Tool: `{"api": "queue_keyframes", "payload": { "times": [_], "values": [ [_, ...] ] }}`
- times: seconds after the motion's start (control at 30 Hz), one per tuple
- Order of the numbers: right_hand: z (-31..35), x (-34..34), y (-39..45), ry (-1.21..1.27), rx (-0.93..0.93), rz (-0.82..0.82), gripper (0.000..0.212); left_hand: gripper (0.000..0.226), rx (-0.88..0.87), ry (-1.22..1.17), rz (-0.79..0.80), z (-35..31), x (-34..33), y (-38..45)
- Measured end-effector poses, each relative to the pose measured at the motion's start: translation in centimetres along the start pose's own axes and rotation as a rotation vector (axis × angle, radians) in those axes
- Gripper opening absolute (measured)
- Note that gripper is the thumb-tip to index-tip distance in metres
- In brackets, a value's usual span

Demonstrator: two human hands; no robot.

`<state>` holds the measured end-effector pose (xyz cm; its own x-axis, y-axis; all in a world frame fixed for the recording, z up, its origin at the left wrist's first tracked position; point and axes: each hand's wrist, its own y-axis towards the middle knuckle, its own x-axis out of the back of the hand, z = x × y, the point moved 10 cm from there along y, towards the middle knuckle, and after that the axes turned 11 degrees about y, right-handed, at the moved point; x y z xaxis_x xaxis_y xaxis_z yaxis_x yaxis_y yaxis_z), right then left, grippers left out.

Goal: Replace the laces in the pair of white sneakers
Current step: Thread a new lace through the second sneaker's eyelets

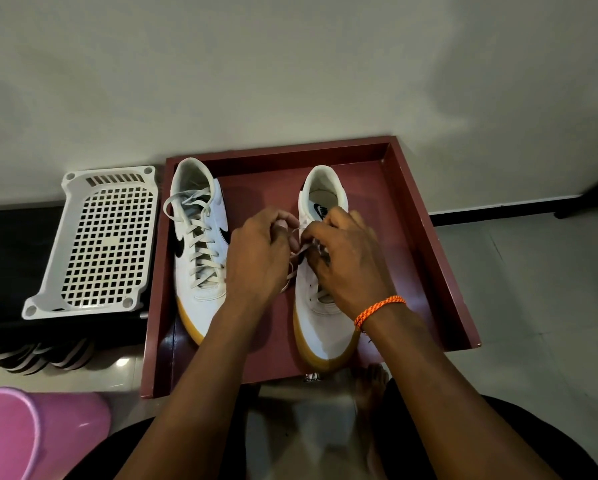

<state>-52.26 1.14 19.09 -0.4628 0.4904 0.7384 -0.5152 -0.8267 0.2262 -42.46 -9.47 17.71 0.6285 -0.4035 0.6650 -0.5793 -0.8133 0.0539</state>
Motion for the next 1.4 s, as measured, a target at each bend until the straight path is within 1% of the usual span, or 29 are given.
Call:
{"api": "queue_keyframes", "payload": {
  "times": [0.1,0.17,0.23,0.3,0.37,0.43,0.53,0.6,0.73,0.83,0.9,1.03,1.13,1.17,1.2,1.23,1.27,1.3,1.33,1.37,1.4],
  "values": [
    [0.0,0.8,0.2,0.128,0.023,-0.07,0.011,0.03,-0.015,-0.07,-0.022,-0.6,0.1,-0.1],
    [-0.1,2.0,0.3,0.264,0.016,-0.141,0.011,0.03,-0.083,-0.152,-0.03,-1.7,0.4,-0.2],
    [-0.2,3.4,0.5,0.386,0.015,-0.212,0.011,0.034,-0.168,-0.237,0.013,-2.8,0.1,-0.3],
    [-0.6,4.4,0.6,0.492,0.015,-0.271,0.013,0.041,-0.2,-0.325,0.085,-3.7,-0.5,-0.5],
    [-1.2,5.3,0.6,0.588,-0.008,-0.325,0.012,0.044,-0.168,-0.407,0.132,-4.0,-0.9,-0.6],
    [-2.2,6.0,0.4,0.68,-0.06,-0.375,0.011,0.04,-0.101,-0.481,0.158,-3.8,-0.9,-0.6],
    [-4.2,6.7,0.1,0.787,-0.144,-0.434,0.011,0.032,-0.007,-0.59,0.146,-3.1,-0.4,-0.6],
    [-5.3,6.9,0.0,0.868,-0.195,-0.461,0.011,0.028,0.03,-0.652,0.103,-2.6,0.1,-0.5],
    [-6.2,7.2,-0.3,0.99,-0.271,-0.508,0.01,0.02,0.079,-0.738,-0.05,-1.3,1.7,0.0],
    [-6.5,6.8,-0.2,1.075,-0.3,-0.503,0.01,0.016,0.131,-0.709,-0.136,0.0,2.4,0.4],
    [-6.8,6.2,-0.2,1.185,-0.349,-0.51,0.009,0.016,0.132,-0.652,-0.109,0.0,2.0,0.5],
    [-8.9,5.1,-1.0,1.536,-0.549,-0.577,0.008,0.02,0.064,-0.54,0.069,-1.4,0.3,0.2],
    [-11.0,5.1,-1.7,1.735,-0.638,-0.715,0.009,0.027,0.021,-0.446,0.23,-1.8,-2.0,-0.2],
    [-12.0,4.6,-1.9,1.746,-0.691,-0.748,0.013,0.03,0.002,-0.407,0.251,-1.8,-2.5,-0.3],
    [-12.8,4.5,-2.3,1.669,-0.745,-0.767,0.021,0.031,-0.017,-0.367,0.249,-1.8,-2.7,-0.4],
    [-13.8,4.6,-2.8,1.452,-0.8,-0.752,0.033,0.031,-0.031,-0.348,0.231,-1.8,-2.7,-0.4],
    [-13.8,5.5,-3.2,1.123,-0.815,-0.69,0.044,0.029,-0.032,-0.356,0.21,-1.7,-2.6,-0.3],
    [-13.3,6.3,-3.2,0.738,-0.789,-0.583,0.051,0.027,-0.024,-0.381,0.194,-1.6,-2.4,-0.3],
    [-11.7,6.8,-2.8,0.413,-0.72,-0.476,0.055,0.027,-0.012,-0.407,0.184,-1.4,-2.2,-0.1],
    [-9.6,6.8,-2.2,0.195,-0.598,-0.399,0.055,0.027,-0.009,-0.426,0.181,-1.5,-2.1,0.0],
    [-7.4,6.6,-1.6,0.136,-0.468,-0.354,0.051,0.028,-0.025,-0.432,0.181,-1.7,-2.1,0.1]
  ]
}}
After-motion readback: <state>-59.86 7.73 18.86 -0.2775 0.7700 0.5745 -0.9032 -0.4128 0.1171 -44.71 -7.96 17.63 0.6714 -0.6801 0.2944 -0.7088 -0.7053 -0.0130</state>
